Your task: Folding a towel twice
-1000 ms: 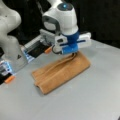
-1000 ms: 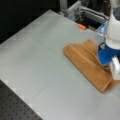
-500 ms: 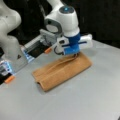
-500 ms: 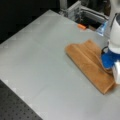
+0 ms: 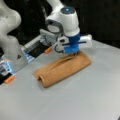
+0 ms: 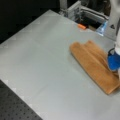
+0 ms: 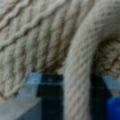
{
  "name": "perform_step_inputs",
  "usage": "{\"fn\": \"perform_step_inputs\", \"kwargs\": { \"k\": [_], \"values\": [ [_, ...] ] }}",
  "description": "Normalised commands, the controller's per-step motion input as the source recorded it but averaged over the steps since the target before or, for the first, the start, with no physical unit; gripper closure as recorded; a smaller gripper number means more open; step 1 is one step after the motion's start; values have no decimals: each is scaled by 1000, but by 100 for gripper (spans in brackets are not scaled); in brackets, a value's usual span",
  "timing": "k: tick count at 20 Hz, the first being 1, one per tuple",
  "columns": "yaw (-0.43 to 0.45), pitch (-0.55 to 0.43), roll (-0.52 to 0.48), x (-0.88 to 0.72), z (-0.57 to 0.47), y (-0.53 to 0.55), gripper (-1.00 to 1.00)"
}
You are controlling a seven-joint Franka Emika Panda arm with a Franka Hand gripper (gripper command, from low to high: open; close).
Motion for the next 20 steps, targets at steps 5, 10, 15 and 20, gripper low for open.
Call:
{"fn": "perform_step_inputs", "kwargs": {
  "k": [5, 10, 15, 20],
  "values": [
    [-182, -188, 125, -430, -253, -18, -100],
    [-179, -209, 139, -321, -195, -91, -100],
    [-176, -165, 153, -263, -96, -108, -100],
    [-205, 13, 179, -282, 200, -37, -100]
  ]
}}
